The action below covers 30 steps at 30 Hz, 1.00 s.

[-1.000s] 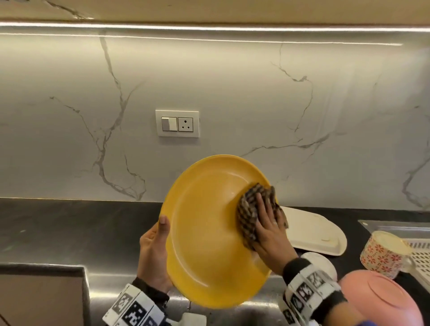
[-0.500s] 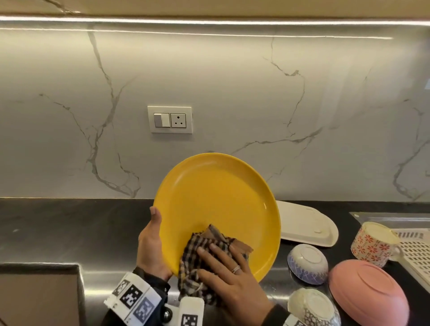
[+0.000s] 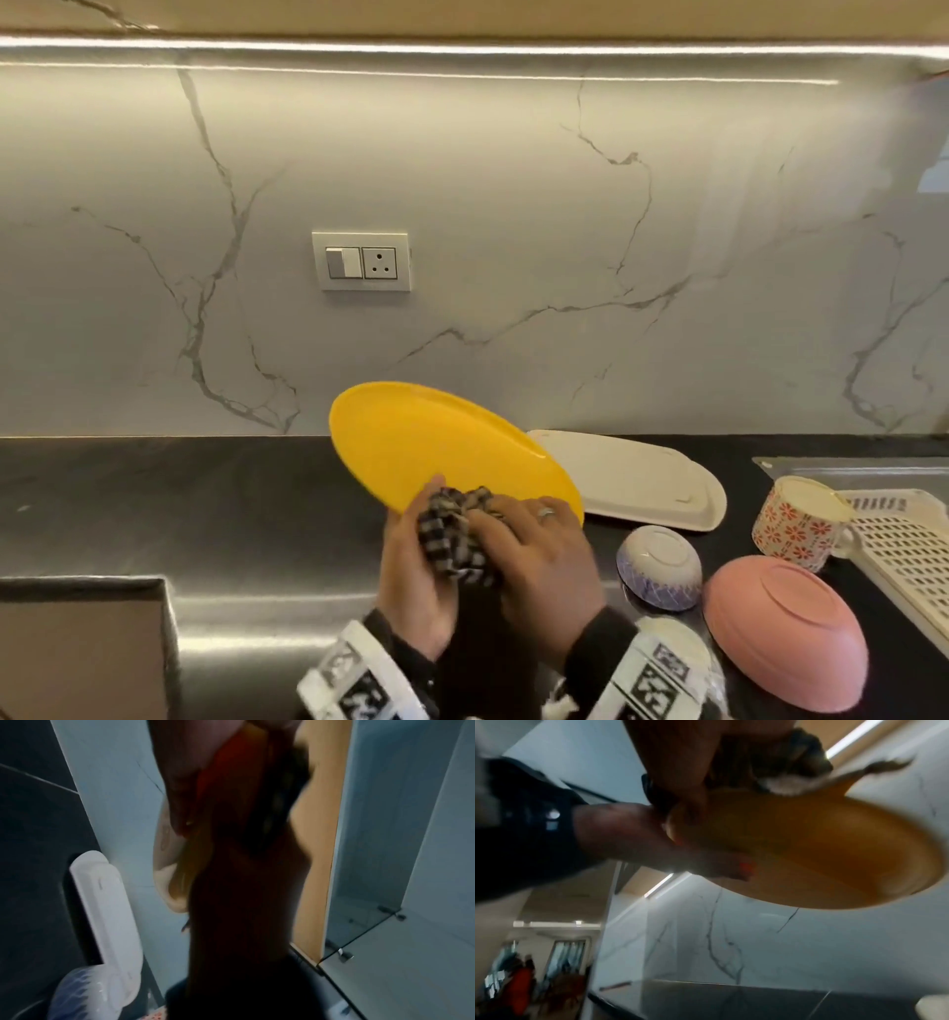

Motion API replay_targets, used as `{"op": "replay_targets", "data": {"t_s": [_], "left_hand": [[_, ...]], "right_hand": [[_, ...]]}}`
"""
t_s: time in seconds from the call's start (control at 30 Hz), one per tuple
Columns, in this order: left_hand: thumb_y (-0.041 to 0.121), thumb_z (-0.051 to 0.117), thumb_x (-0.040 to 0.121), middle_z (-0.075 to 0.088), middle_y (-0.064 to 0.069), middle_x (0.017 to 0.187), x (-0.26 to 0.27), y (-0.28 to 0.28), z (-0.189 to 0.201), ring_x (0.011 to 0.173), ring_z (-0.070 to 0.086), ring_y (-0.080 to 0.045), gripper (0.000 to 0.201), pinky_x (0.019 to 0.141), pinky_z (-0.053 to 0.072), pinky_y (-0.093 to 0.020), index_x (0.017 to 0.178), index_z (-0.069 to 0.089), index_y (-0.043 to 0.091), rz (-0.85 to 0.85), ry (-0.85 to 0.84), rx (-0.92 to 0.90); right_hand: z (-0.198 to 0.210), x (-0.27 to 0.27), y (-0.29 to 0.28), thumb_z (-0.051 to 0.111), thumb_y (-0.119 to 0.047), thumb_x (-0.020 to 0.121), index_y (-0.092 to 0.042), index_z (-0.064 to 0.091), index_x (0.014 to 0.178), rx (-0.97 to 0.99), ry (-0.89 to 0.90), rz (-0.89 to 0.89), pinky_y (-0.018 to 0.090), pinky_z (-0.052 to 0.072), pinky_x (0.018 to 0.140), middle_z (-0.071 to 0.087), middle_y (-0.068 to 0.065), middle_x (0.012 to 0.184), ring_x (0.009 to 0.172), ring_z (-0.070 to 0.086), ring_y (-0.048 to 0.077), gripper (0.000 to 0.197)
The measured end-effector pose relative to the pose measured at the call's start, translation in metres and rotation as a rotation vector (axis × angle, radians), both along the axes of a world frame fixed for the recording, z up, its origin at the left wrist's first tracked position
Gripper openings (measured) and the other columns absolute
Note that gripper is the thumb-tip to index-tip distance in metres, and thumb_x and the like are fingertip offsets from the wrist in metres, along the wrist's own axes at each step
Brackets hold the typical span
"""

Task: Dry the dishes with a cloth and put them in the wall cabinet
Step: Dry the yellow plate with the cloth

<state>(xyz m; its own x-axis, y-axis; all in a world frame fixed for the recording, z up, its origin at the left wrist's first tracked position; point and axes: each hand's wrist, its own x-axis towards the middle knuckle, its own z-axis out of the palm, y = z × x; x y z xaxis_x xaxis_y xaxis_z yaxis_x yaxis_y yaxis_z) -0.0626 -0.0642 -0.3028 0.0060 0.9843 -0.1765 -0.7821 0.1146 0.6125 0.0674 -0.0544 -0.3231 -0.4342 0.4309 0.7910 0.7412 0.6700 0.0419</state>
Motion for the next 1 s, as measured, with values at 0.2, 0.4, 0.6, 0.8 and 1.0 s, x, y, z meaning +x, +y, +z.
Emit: {"op": "replay_targets", "data": {"t_s": [0.2,0.4,0.6,0.8,1.0], "left_hand": [[0.066,0.031,0.085,0.065,-0.021,0.103,-0.025,-0.003,-0.009,0.092,0.061,-0.035,0.077,0.073,0.045,-0.043,0.118,0.055,0.001,0.058,0.009,-0.153],[0.078,0.047,0.063,0.063,-0.021,0.116,-0.053,0.001,0.007,0.098,0.064,-0.036,0.09,0.068,0.055,-0.047,0.127,0.049,0.015,-0.04,0.264,0.05],[0.083,0.068,0.028,0.063,-0.002,0.11,-0.058,0.001,-0.024,0.104,0.059,-0.02,0.107,0.079,0.05,-0.044,0.114,0.053,0.023,0.03,0.601,0.009],[0.07,0.078,0.038,0.069,-0.01,0.111,-0.056,-0.005,-0.037,0.102,0.064,-0.034,0.096,0.083,0.05,-0.051,0.116,0.056,0.02,0.026,0.416,-0.027],[0.06,0.031,0.084,0.068,-0.009,0.092,-0.051,-0.006,-0.014,0.084,0.063,-0.032,0.049,0.066,0.049,-0.041,0.097,0.058,0.021,0.206,0.424,0.076]], "right_hand": [[-0.029,0.02,-0.006,0.048,-0.026,0.081,-0.028,0.051,0.107,0.0,-0.102,0.114,0.032,0.037,0.075,0.063,-0.003,0.09,0.079,0.053,0.016,0.026],[-0.017,0.057,-0.001,0.043,-0.021,0.083,-0.03,0.053,0.101,-0.121,0.078,0.181,0.026,0.042,0.071,0.067,-0.002,0.086,0.081,0.052,0.013,0.022],[0.038,0.071,0.01,0.071,-0.058,0.064,-0.028,0.059,0.096,-0.883,1.114,0.381,0.02,0.051,0.059,0.07,-0.014,0.075,0.069,0.064,0.002,0.046],[0.023,0.088,0.031,0.041,-0.025,0.097,-0.018,0.054,0.111,-1.202,1.428,0.266,0.034,0.049,0.064,0.066,0.006,0.096,0.085,0.061,0.023,0.02],[-0.01,0.095,0.047,0.042,-0.012,0.098,-0.012,0.051,0.118,-1.06,1.144,0.0,0.041,0.042,0.097,0.06,0.013,0.116,0.105,0.056,0.027,0.022]]}}
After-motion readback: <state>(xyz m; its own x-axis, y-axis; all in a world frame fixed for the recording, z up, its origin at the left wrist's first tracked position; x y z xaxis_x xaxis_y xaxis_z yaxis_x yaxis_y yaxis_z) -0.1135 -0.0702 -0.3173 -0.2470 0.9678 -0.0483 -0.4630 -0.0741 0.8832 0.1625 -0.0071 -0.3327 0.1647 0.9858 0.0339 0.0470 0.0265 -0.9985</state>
